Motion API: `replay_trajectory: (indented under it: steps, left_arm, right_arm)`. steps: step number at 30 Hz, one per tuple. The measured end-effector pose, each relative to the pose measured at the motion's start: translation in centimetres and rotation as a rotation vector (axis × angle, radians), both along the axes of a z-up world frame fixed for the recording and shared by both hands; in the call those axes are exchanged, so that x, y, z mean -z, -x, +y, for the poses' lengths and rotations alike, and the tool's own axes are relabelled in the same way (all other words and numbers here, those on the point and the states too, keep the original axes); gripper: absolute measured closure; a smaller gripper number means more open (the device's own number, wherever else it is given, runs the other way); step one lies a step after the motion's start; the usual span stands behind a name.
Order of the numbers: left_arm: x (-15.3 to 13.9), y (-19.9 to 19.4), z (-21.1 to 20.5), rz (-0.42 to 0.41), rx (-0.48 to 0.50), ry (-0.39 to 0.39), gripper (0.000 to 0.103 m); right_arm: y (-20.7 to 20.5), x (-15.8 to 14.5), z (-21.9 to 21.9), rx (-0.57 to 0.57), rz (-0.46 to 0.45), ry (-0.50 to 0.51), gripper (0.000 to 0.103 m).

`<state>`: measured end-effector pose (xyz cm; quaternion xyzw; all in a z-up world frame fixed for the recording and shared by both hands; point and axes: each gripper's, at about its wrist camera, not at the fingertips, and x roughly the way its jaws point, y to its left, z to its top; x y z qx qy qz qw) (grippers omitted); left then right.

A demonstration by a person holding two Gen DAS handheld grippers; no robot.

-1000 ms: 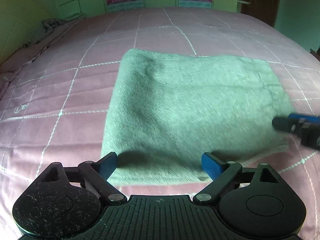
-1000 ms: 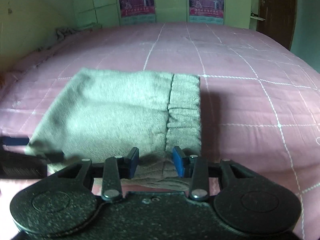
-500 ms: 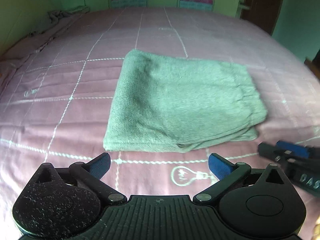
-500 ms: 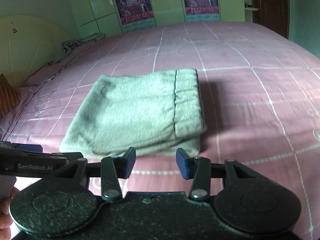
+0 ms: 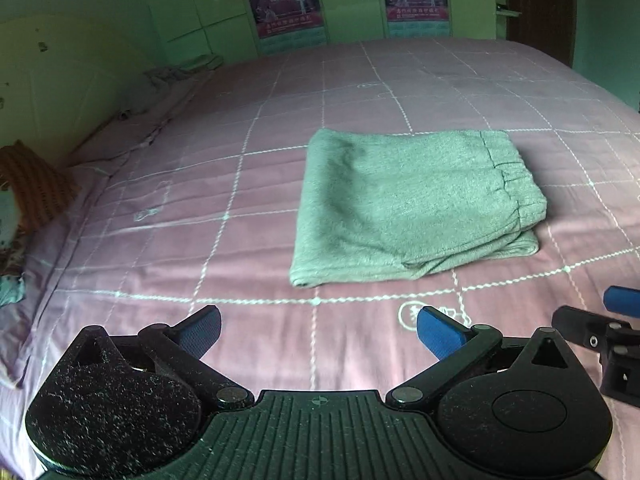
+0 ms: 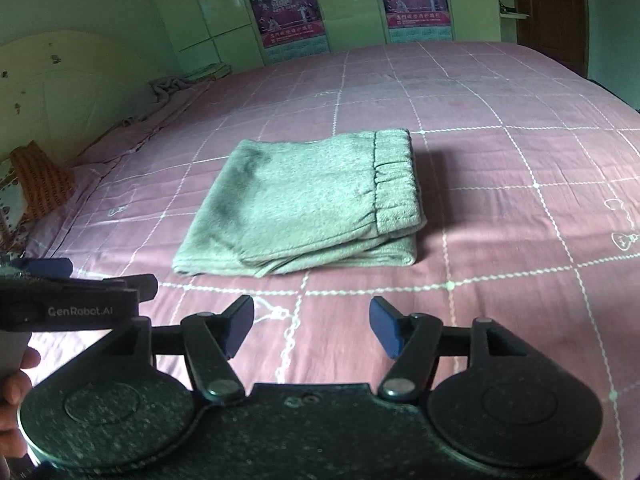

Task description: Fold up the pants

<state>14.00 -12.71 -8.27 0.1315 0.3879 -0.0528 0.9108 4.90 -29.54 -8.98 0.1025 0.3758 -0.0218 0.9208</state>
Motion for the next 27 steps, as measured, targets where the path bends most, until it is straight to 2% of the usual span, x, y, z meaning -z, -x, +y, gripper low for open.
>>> replay_trajectory:
  steps: [5, 8, 12, 16, 19, 22, 27]
  left_arm:
    - [-1.8, 2.8, 0.8, -0.032, -0.032, -0.015, 0.000]
    - [-2.8, 4.6, 1.1, -0.033, -0.027, -0.031, 0.000]
    - [-4.7, 7.2, 2.2, -0.058, -0.057, -0.007, 0.000]
    - [-6.8, 10.3, 3.3, -0.107, -0.066, 0.024, 0.000]
    - [-7.8, 12.0, 4.1, -0.109, -0.070, 0.076, 0.000]
    - [-8.5, 13.6, 4.7, -0.128, -0.082, 0.119, 0.000]
    - [-9.4, 15.5, 4.5, -0.147, -0.076, 0.143, 0.000]
  right_arm:
    - [3.0, -1.7, 0.7, -0.006, -0.029, 0.004, 0.034]
    - [4.8, -3.1, 1.4, -0.002, -0.066, 0.025, 0.023]
    - [7.2, -4.9, 2.0, -0.007, -0.091, 0.013, 0.000]
    - [9.6, -7.7, 3.0, 0.035, -0.107, 0.008, 0.001]
    - [11.9, -9.5, 4.1, 0.042, -0.192, 0.071, 0.001]
    - [13.4, -10.5, 5.2, 0.052, -0.232, 0.163, 0.000]
    - [15.4, -11.5, 5.5, 0.058, -0.304, 0.209, 0.000]
